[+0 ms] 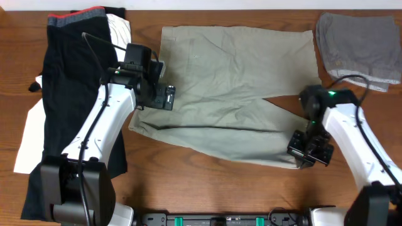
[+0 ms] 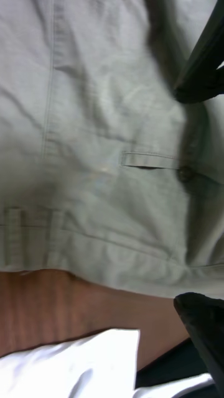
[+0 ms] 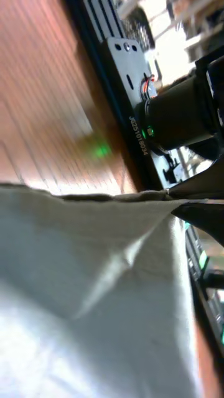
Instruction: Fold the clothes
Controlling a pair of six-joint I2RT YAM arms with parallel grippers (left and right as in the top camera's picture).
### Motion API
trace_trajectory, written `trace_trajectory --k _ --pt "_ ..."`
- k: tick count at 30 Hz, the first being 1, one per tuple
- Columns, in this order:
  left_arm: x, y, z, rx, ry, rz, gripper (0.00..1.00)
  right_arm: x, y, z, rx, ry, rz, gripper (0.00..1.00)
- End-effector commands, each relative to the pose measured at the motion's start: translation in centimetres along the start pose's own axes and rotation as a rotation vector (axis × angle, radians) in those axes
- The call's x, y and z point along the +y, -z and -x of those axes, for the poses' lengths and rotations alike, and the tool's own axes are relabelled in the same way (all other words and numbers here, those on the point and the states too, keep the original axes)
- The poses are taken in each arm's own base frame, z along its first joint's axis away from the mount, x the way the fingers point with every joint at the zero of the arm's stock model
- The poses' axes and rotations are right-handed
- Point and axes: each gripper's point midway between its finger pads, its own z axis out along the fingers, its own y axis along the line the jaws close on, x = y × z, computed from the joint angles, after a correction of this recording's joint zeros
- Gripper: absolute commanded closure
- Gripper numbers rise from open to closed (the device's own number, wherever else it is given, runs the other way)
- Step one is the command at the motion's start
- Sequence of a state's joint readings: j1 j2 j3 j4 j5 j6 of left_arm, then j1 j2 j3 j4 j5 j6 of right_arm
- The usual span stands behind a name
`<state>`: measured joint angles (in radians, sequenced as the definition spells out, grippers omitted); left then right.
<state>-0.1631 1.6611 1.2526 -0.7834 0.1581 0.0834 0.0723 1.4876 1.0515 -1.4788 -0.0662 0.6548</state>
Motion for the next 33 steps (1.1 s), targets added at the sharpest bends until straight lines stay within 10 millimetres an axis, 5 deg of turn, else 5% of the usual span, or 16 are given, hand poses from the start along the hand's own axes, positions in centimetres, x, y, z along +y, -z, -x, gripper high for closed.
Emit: trace_trajectory --k 1,4,6,8,11,15,22,26,33 --pt "0.1 -0.3 -1.0 0.042 -0.012 0.001 0.02 -1.0 0.7 1.0 -0.065 -0.089 0.014 0.92" --pt "0.1 -0.3 -1.8 0.075 -0.009 0.000 0.02 -0.5 1.1 2.1 -0.111 -0.045 0.062 0.79" --pt "0.0 -0.2 -2.2 0.092 -0.011 0.000 0.02 0.4 1.6 2.9 -0.142 0.034 0.108 0.44" --pt "0.0 -0.2 -2.3 0.096 -0.014 -0.001 0.02 1.5 2.1 3.9 -0.184 0.117 0.153 0.23" --pt "0.0 -0.2 -2.2 0.091 -0.018 -0.001 0.02 2.8 3.1 5.9 -0.281 0.160 0.202 0.20" --pt "0.1 -0.3 -1.3 0.055 -0.021 0.000 0.02 5.9 5.2 10.5 -0.475 0.183 0.307 0.37" --pt "0.1 -0.3 0.7 -0.029 -0.030 0.003 0.02 14.7 7.3 15.1 -0.626 0.432 0.593 0.95" --pt "0.1 -0.3 1.5 -0.061 -0.033 0.004 0.02 19.1 5.8 15.5 -0.629 0.534 0.648 0.99" --pt "0.1 -0.3 2.0 -0.079 -0.035 0.005 0.02 23.8 0.8 14.3 -0.561 0.644 0.625 0.99"
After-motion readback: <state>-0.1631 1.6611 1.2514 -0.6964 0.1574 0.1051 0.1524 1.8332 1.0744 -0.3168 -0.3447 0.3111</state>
